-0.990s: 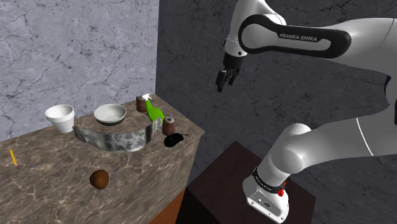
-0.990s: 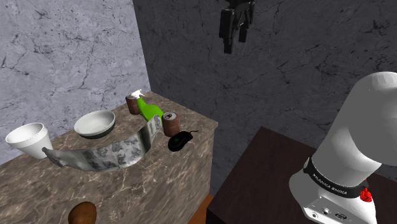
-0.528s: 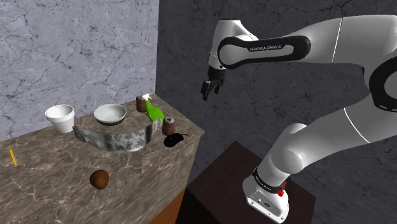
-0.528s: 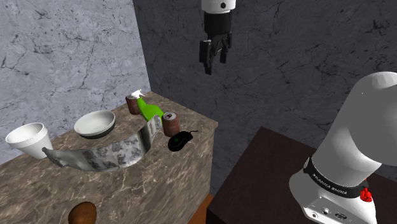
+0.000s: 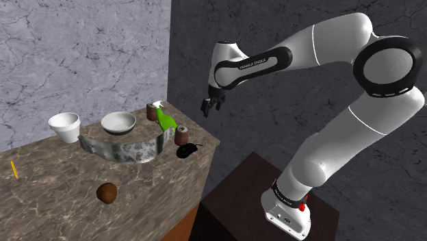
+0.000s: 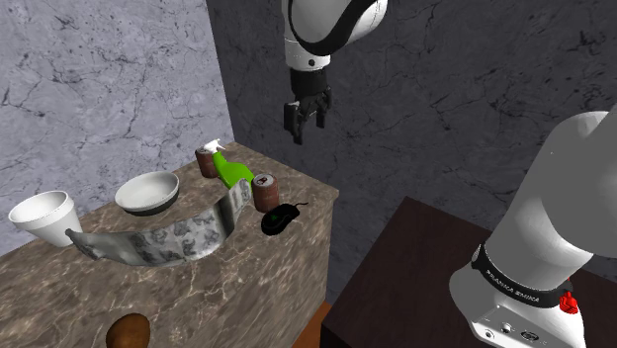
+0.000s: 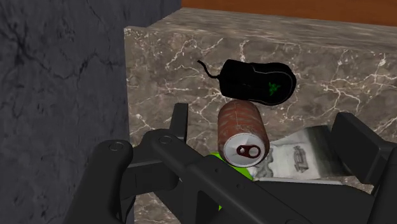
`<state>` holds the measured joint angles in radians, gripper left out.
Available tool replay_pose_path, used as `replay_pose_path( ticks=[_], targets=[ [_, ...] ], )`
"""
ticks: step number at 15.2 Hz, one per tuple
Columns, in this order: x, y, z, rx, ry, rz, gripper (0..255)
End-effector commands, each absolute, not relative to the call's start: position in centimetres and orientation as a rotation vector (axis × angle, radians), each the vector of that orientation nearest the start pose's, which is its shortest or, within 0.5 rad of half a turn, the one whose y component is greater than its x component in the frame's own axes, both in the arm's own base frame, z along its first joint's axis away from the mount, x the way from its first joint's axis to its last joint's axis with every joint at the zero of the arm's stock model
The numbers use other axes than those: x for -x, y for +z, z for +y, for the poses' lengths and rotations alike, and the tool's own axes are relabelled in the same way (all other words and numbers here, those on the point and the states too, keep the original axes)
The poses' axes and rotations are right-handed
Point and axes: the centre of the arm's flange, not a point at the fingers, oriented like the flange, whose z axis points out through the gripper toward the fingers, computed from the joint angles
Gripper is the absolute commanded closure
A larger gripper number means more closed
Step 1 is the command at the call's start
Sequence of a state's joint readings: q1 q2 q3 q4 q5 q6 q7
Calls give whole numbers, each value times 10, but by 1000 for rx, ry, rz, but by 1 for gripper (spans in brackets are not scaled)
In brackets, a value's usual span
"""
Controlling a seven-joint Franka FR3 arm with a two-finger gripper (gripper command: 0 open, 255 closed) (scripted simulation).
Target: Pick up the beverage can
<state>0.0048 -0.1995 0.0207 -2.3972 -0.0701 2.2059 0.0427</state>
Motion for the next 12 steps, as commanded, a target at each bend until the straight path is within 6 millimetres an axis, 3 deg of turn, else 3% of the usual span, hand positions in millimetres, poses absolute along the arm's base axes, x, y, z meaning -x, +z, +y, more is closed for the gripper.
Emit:
replay_pose_path(
  ticks=[1,12],
  targets=[
    [-481,372,14,3194,-17,-35,0],
    [-566,256,28,3155,-12,-21,0]
  ],
)
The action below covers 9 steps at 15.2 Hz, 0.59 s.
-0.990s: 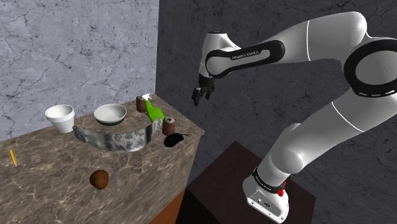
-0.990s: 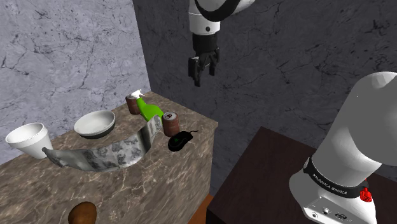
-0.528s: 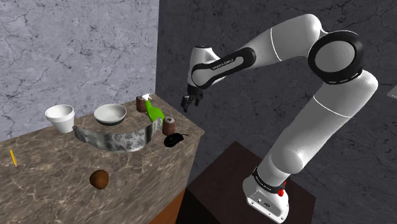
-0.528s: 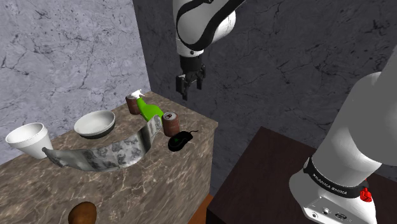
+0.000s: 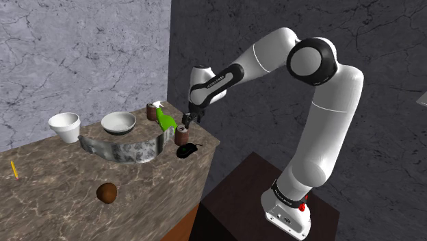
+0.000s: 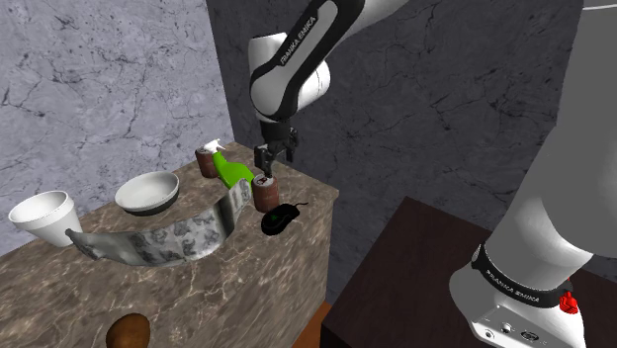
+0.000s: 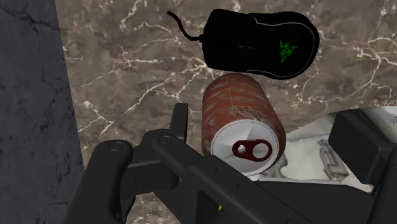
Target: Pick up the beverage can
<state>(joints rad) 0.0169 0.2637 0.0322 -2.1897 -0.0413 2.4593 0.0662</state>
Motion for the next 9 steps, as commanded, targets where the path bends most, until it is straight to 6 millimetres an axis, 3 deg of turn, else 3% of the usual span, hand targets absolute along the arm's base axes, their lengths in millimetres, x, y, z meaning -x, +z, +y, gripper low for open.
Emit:
replay_pose_path(
  ticks=[1,4,9],
  targets=[
    [-573,245,29,3151,-11,-19,0],
    [-596,214,34,3140,-10,-15,0],
    [-597,192,34,3140,-10,-15,0]
  ],
)
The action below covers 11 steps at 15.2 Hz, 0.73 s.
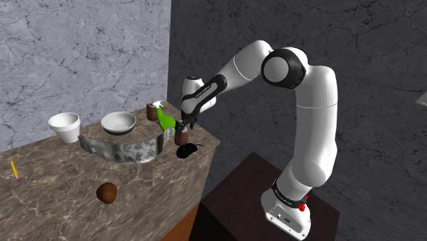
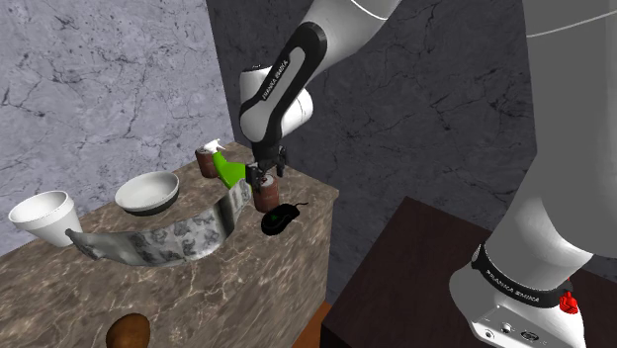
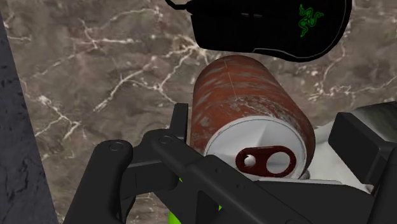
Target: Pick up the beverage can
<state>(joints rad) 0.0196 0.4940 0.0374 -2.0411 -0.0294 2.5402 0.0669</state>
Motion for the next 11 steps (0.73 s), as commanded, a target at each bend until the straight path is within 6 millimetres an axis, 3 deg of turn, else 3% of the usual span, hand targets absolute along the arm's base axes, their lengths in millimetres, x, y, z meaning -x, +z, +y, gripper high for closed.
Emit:
replay_pose_path(
  ticks=[1,3,5,6,11],
  targets=[
    [-597,186,34,3140,-10,-15,0],
    [-597,173,34,3140,-10,-15,0],
    [-597,173,34,3140,-10,-15,0],
    [-597,173,34,3140,-10,-15,255],
    [-597,173,34,3140,-10,-15,255]
  ],
)
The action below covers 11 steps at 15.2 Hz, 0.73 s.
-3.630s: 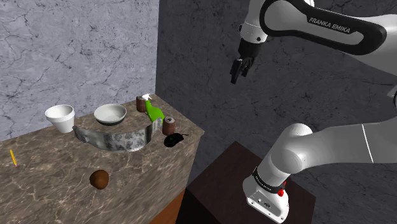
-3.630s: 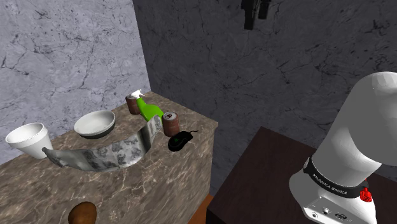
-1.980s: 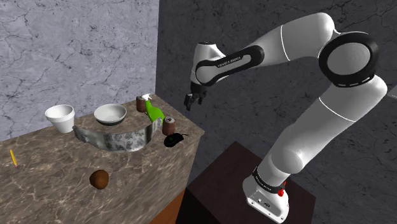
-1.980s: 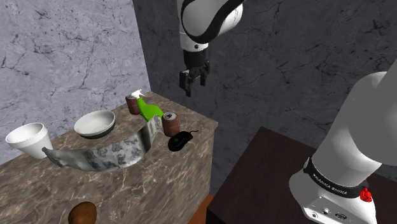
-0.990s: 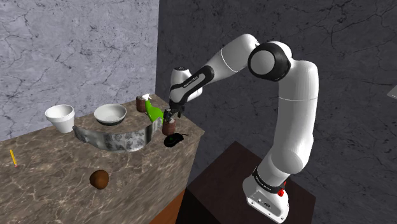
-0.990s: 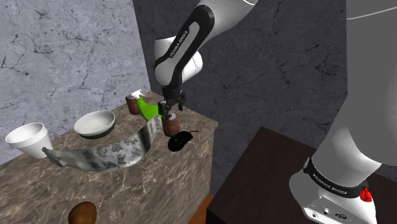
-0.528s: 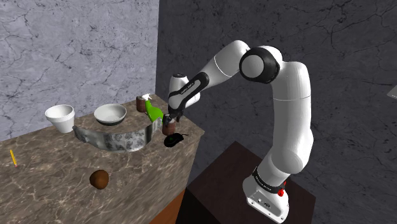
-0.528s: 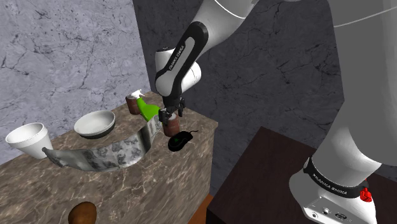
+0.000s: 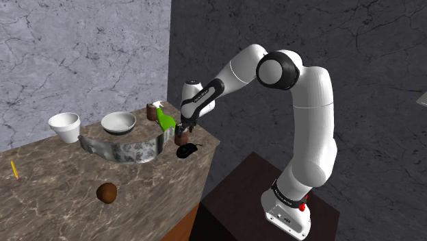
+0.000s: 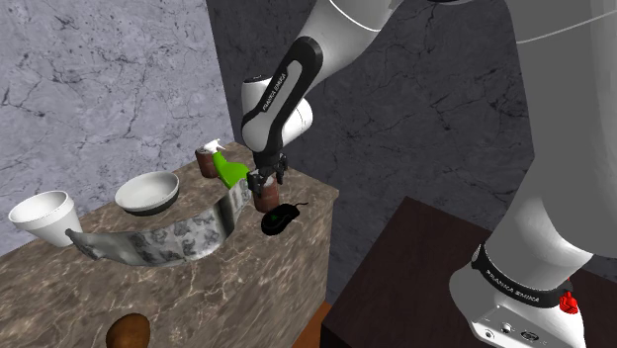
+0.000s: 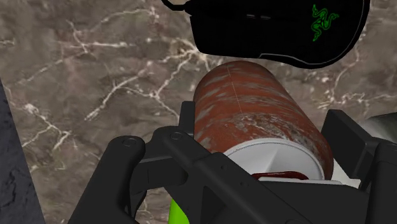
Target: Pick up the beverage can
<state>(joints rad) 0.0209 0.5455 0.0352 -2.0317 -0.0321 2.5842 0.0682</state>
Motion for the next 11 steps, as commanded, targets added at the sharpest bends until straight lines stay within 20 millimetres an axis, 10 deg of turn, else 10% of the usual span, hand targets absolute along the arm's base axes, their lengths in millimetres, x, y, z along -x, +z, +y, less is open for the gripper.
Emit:
replay_pose_path(
  ticks=[1,11],
  targets=[
    [-597,173,34,3140,-10,-15,255],
    [-597,210,34,3140,-10,-15,255]
  ],
)
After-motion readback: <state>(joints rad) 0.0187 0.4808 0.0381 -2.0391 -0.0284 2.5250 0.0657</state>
